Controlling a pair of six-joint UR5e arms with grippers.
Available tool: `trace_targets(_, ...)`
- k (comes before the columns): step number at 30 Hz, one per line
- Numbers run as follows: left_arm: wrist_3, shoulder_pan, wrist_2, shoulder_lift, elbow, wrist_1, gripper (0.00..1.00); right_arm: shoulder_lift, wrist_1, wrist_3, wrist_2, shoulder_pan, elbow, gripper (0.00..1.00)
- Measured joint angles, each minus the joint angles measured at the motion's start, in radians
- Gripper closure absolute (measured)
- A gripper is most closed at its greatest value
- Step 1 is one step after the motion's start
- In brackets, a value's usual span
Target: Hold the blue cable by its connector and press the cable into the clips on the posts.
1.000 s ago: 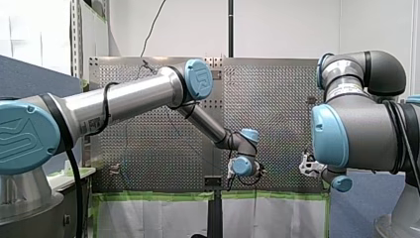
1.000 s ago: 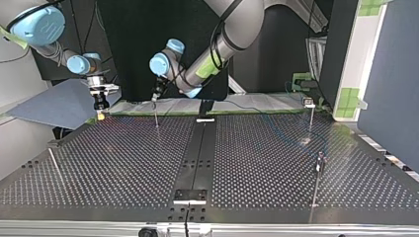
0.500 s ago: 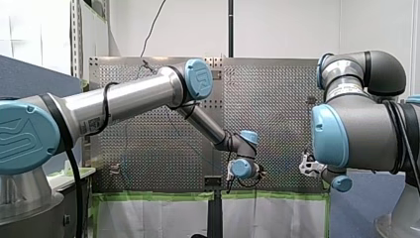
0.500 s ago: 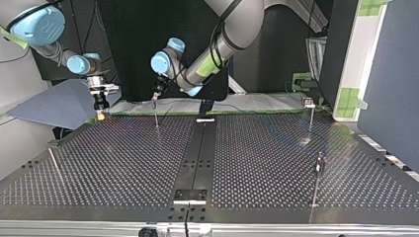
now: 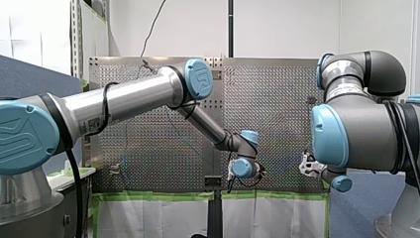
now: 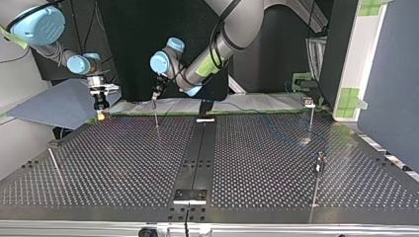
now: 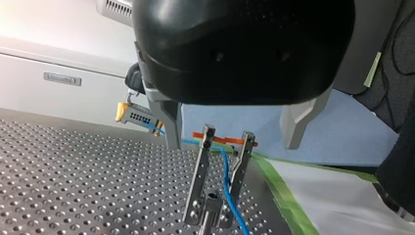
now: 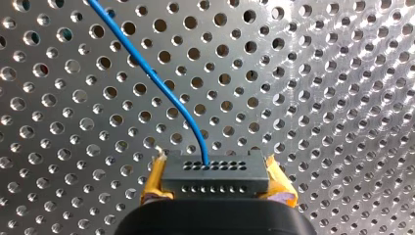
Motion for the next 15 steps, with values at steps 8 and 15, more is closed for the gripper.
trace_targets(8, -0.001, -0.001, -0.003, 0.002, 0.001, -0.012, 0.0, 0.0, 0.0, 0.0, -0.002, 0.0, 0.0, 1.0)
trace_targets(15, -0.002, -0.008, -0.01, 0.048, -0.044, 0.003, 0.0, 0.0, 0.001, 0.0, -0.008, 0.0, 0.0, 1.0)
